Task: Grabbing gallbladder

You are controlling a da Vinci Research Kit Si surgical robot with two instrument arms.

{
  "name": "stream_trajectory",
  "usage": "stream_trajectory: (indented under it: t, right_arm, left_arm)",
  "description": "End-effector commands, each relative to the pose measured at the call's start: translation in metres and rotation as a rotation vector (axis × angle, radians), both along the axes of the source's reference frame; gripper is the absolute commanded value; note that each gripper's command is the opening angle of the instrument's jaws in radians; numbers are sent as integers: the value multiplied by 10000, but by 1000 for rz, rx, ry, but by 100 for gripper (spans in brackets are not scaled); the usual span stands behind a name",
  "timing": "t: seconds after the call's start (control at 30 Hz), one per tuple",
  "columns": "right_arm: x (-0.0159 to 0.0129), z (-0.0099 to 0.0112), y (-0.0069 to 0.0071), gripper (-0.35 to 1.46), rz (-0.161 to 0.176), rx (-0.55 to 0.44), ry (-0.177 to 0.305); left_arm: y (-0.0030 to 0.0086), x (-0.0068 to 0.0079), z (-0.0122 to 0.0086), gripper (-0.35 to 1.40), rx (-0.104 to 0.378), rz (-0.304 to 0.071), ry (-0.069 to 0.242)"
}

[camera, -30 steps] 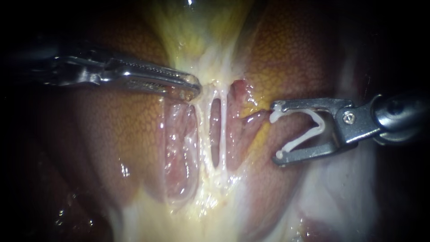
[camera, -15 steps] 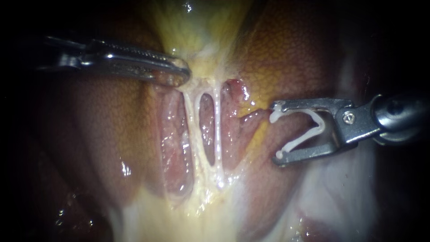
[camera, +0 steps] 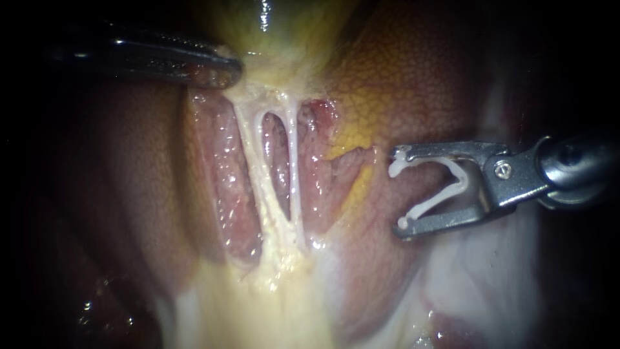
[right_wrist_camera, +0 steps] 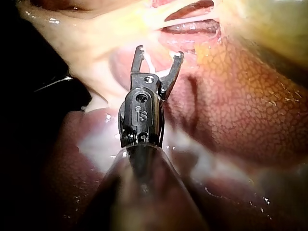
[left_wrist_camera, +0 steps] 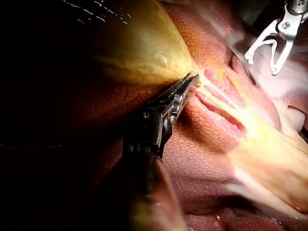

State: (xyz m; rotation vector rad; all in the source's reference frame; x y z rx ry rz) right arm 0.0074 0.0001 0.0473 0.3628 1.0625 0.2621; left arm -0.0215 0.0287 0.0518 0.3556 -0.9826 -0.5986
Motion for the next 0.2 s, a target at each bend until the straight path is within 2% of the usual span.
stream_trajectory:
  t: [0.03, 0.2]
  right_arm:
    - [0, 0, 0, 57, 0, 0, 0]
    - [0, 0, 0, 57, 0, 0, 0]
  left_arm:
    - [0, -1, 0, -35, -1, 0, 0]
    - [0, -1, 1, -35, -1, 0, 1]
